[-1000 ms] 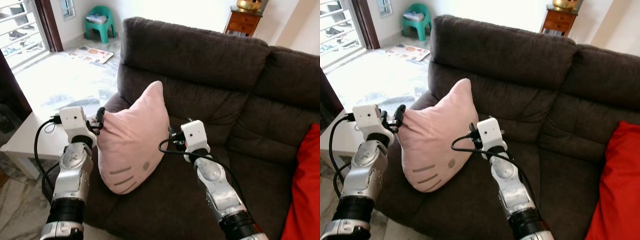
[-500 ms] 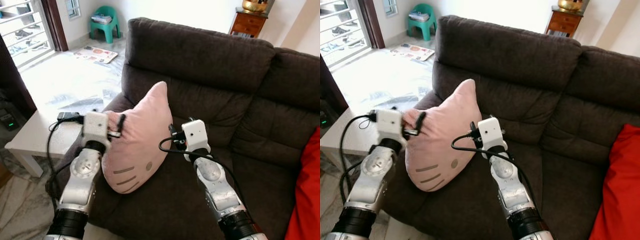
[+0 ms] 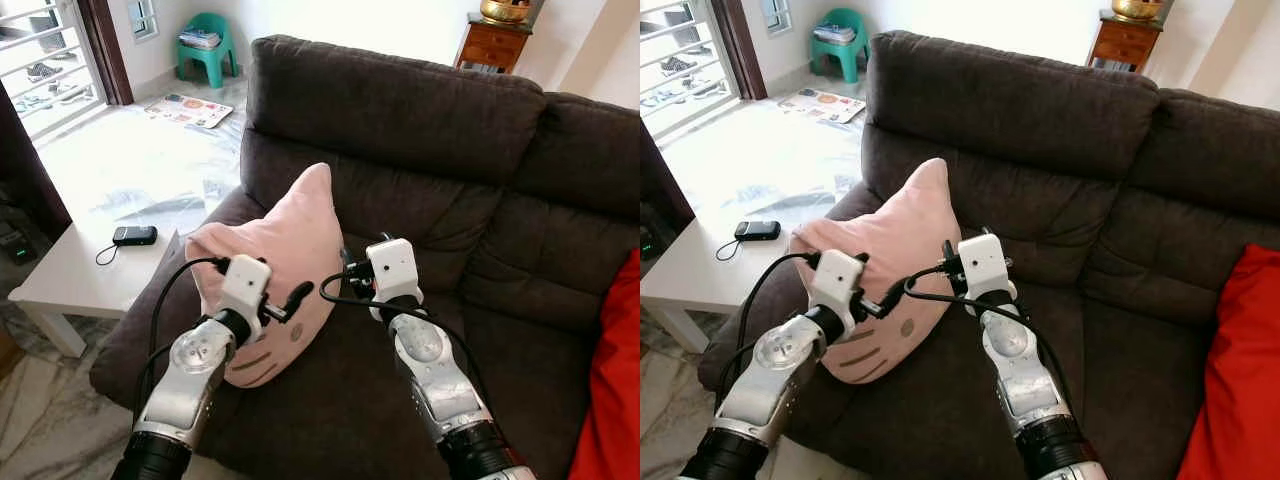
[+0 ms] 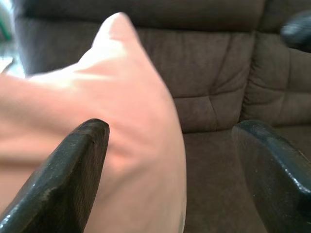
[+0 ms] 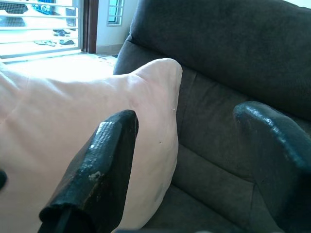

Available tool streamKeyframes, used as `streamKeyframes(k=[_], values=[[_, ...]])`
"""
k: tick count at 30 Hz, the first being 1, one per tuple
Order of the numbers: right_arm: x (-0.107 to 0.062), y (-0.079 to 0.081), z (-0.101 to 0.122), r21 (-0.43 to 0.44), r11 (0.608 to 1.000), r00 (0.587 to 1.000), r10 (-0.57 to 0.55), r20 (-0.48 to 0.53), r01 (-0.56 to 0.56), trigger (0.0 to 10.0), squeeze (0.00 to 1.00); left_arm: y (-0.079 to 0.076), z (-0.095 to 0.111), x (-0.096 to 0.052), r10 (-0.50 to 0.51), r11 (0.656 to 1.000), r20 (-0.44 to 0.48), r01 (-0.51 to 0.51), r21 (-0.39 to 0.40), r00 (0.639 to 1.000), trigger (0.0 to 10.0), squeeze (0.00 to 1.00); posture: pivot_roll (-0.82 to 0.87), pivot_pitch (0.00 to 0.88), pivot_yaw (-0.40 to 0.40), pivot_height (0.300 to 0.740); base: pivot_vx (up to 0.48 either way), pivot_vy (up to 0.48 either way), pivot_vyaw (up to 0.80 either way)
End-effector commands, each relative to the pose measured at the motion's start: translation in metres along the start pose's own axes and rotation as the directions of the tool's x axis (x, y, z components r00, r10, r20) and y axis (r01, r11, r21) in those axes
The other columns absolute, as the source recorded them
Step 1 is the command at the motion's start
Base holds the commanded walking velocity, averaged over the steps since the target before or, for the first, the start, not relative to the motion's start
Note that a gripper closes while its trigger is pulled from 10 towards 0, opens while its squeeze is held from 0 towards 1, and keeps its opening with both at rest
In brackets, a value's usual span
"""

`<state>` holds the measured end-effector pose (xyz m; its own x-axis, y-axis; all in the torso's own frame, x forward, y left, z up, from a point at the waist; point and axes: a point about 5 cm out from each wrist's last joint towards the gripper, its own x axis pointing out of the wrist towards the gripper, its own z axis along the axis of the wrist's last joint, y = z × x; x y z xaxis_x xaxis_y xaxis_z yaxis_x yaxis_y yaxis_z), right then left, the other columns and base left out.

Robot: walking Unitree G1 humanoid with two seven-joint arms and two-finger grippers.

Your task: Move the pillow to the sofa from floor

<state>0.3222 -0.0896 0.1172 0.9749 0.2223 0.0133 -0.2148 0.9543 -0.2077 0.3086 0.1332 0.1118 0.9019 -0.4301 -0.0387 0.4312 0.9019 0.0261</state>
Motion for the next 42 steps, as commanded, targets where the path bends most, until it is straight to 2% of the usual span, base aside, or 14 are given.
streamKeyframes(k=[1, 4, 7, 11, 14, 16, 20, 22, 28, 32, 34, 38, 39, 42], values=[[0.0, -0.005, 0.0, -0.002, 1.0, 1.0, -0.02, 0.004, 0.02, 10.0, 0.0, 0.004, -0.002, 0.003, 0.009, 0.998, -0.007, -0.009, -0.058, 1.0, 10.0, 0.0, 0.05, 0.0, -0.093, 0.74, 0.0, 0.0, 0.0], [0.0, -0.007, 0.0, -0.004, 1.0, 1.0, -0.024, 0.005, 0.024, 10.0, 0.0, 0.014, -0.008, 0.0, 0.058, 0.99, -0.015, -0.059, -0.131, 0.998, 10.0, 0.0, 0.05, 0.0, -0.101, 0.74, 0.0, 0.0, 0.0], [0.001, -0.007, 0.001, -0.006, 1.0, 1.0, -0.022, 0.006, 0.022, 10.0, 0.0, 0.022, -0.006, 0.001, 0.099, 0.988, 0.005, -0.098, -0.119, 0.995, 10.0, 0.0, 0.05, 0.0, -0.104, 0.74, 0.0, 0.0, 0.0], [0.001, -0.005, 0.001, -0.023, 1.0, 1.0, -0.014, 0.009, 0.014, 10.0, 0.0, 0.035, 0.007, 0.002, 0.207, 0.973, 0.093, -0.196, -0.119, 0.974, 10.0, 0.0, 0.06, 0.0, -0.107, 0.74, 0.0, 0.0, 0.0], [0.001, -0.004, 0.001, -0.013, 1.0, 1.0, -0.014, 0.017, 0.014, 10.0, 0.0, 0.042, 0.021, -0.001, 0.271, 0.963, 0.166, -0.269, -0.031, 0.948, 10.0, 0.0, 0.05, 0.0, -0.108, 0.74, 0.0, 0.0, 0.0], [-0.001, -0.004, 0.002, -0.008, 1.0, 0.999, -0.014, 0.031, 0.015, 10.0, 0.0, 0.04, 0.033, -0.003, 0.268, 0.961, 0.233, -0.276, 0.001, 0.935, 10.0, 0.0, 0.05, 0.0, -0.107, 0.74, 0.0, 0.0, 0.0], [-0.004, -0.006, 0.002, 0.006, 0.999, 0.998, -0.031, 0.047, 0.031, 10.0, 0.0, 0.024, 0.038, -0.005, 0.203, 0.97, 0.259, -0.23, 0.079, 0.944, 10.0, 0.0, 0.05, 0.0, -0.099, 0.74, 0.0, 0.0, 0.0], [-0.007, -0.01, 0.005, 0.048, 0.997, 0.994, -0.063, 0.084, 0.059, 10.0, 0.0, 0.017, 0.041, -0.011, 0.22, 0.949, 0.289, -0.273, 0.158, 0.932, 10.0, 0.0, 0.05, 0.0, -0.093, 0.74, 0.0, 0.0, 0.0], [-0.015, -0.019, 0.013, 0.145, 0.982, 0.977, -0.143, 0.159, 0.12, 10.0, 0.0, 0.015, 0.044, -0.02, 0.298, 0.894, 0.342, -0.386, 0.226, 0.891, 10.0, 0.0, 0.06, 0.0, -0.082, 0.74, 0.0, 0.0, 0.0], [-0.027, -0.034, 0.013, 0.175, 0.966, 0.954, -0.225, 0.196, 0.191, 10.0, 0.0, 0.012, 0.039, -0.026, 0.339, 0.891, 0.326, -0.413, 0.191, 0.882, 10.0, 0.0, 0.05, 0.0, -0.073, 0.74, 0.0, 0.0, 0.0], [-0.037, -0.053, 0.005, 0.176, 0.95, 0.941, -0.288, 0.176, 0.258, 10.0, 0.0, 0.014, 0.042, -0.027, 0.354, 0.884, 0.337, -0.43, 0.184, 0.872, 10.0, 0.0, 0.06, 0.0, -0.059, 0.74, 0.0, 0.0, 0.0], [-0.046, -0.073, -0.004, 0.166, 0.932, 0.926, -0.347, 0.151, 0.322, 10.0, 0.0, 0.018, 0.043, -0.026, 0.359, 0.878, 0.334, -0.437, 0.195, 0.872, 10.0, 0.0, 0.06, 0.0, -0.037, 0.74, 0.0, 0.0, 0.0], [-0.051, -0.086, -0.01, 0.166, 0.914, 0.912, -0.391, 0.125, 0.37, 10.0, 0.0, 0.022, 0.045, -0.025, 0.362, 0.875, 0.335, -0.441, 0.199, 0.87, 10.0, 0.0, 0.05, 0.0, -0.026, 0.74, 0.0, 0.0, 0.0], [-0.055, -0.094, -0.015, 0.158, 0.904, 0.902, -0.416, 0.113, 0.397, 10.0, 0.0, 0.026, 0.045, -0.025, 0.366, 0.874, 0.334, -0.444, 0.196, 0.869, 10.0, 0.0, 0.04, 0.0, -0.009, 0.74, 0.0, 0.0, 0.0]])
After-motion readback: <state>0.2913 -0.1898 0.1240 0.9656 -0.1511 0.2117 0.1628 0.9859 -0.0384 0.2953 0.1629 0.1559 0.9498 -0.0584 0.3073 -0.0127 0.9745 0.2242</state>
